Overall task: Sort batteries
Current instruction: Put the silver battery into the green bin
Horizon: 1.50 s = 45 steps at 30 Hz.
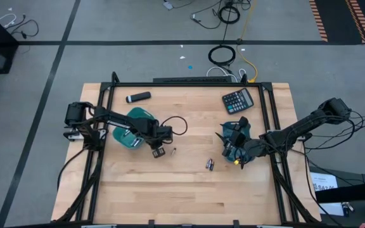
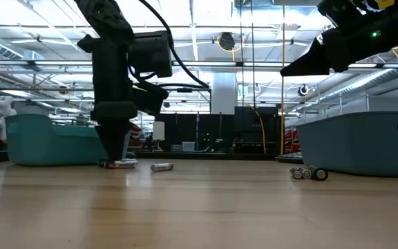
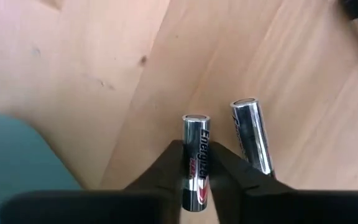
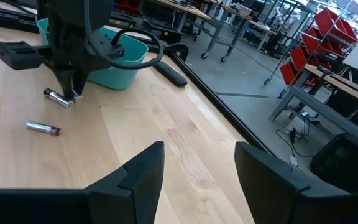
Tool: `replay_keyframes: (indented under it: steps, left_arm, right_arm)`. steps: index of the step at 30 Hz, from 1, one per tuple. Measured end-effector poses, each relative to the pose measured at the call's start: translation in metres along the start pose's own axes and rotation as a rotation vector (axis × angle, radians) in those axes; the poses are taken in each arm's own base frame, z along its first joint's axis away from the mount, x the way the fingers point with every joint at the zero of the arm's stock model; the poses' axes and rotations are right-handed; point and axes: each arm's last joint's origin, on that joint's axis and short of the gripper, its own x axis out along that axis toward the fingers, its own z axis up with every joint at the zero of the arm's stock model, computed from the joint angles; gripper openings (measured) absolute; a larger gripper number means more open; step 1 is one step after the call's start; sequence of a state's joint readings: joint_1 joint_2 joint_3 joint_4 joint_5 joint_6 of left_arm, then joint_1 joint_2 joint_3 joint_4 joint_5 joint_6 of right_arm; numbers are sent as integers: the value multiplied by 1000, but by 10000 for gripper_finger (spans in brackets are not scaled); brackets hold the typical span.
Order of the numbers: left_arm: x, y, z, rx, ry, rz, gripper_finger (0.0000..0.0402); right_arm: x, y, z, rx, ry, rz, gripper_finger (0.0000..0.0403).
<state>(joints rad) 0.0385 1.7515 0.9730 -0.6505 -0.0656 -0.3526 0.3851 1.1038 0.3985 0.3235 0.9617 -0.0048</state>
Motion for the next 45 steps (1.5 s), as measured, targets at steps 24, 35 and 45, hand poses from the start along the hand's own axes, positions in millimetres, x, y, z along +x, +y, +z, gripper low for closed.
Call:
replay_keyframes:
  steps: [24,35,45]
  left_arm:
    - [-67,8,-7,132,315,390,89]
    - [-80,9,-3,132,290,420,180]
    - [-97,-71,54,138,-321,-161,189]
  right_arm:
    - [2,-1,0,28,7,18,187]
    - [2,0,-1,40,11,40,187]
    - [6,-4,-2,84,26,15,187]
